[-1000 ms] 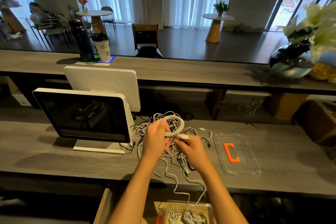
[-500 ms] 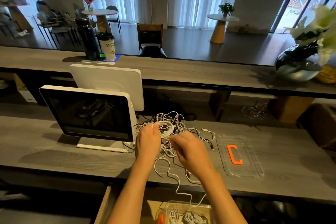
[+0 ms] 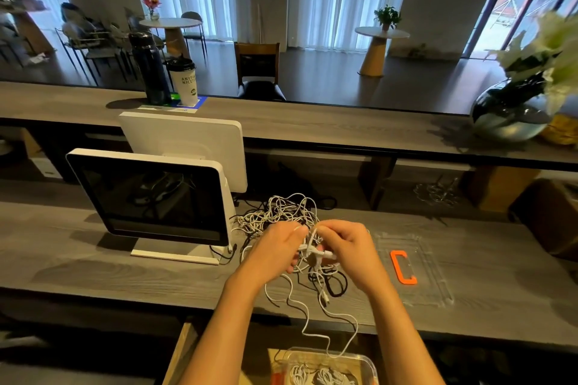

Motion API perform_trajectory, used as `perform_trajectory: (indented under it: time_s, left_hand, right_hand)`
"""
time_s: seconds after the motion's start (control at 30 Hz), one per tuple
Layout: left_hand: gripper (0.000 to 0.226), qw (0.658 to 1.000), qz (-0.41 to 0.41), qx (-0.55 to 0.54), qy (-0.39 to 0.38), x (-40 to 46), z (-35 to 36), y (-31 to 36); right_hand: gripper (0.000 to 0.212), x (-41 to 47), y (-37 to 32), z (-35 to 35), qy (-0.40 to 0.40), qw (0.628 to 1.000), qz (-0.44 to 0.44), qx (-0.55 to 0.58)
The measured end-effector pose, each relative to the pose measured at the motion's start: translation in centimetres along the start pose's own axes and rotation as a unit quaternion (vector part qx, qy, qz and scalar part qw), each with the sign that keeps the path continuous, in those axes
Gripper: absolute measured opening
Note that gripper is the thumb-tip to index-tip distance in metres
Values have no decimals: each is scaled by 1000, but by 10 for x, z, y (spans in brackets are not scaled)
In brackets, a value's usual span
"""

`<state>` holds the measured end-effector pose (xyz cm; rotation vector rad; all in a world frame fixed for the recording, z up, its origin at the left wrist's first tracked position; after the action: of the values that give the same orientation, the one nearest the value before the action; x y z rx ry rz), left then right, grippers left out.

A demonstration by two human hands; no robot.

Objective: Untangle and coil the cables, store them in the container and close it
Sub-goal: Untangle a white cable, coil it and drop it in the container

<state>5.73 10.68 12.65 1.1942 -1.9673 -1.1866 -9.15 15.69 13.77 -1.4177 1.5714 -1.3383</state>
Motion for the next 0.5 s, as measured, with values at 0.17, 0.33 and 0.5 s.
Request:
perform_trajectory:
  time_s: [0.17,0.33,0.5]
  left_hand:
    - [37,984,42,-125,-118,-10,2,15]
    - [40,963,65,-250,-73,-13,2,17]
    - [39,942,-13,-315,112,-6,2,21]
  right_hand:
    - [26,3,6,-11,-7,974,120,193]
    - [19,0,8,-4,-37,970,131,201]
    - [30,-2,5,13,-68,982,119,128]
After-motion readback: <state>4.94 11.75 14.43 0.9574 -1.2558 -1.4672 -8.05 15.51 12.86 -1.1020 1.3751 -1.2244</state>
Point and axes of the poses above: each hand's wrist, its own x-axis towards the middle knuckle, its own z-axis out of the palm, y = z × x, the point moved 3 cm from there along x, towards the middle knuckle, and after that the axes turned 4 degrees about y, right-handed, at the moved point
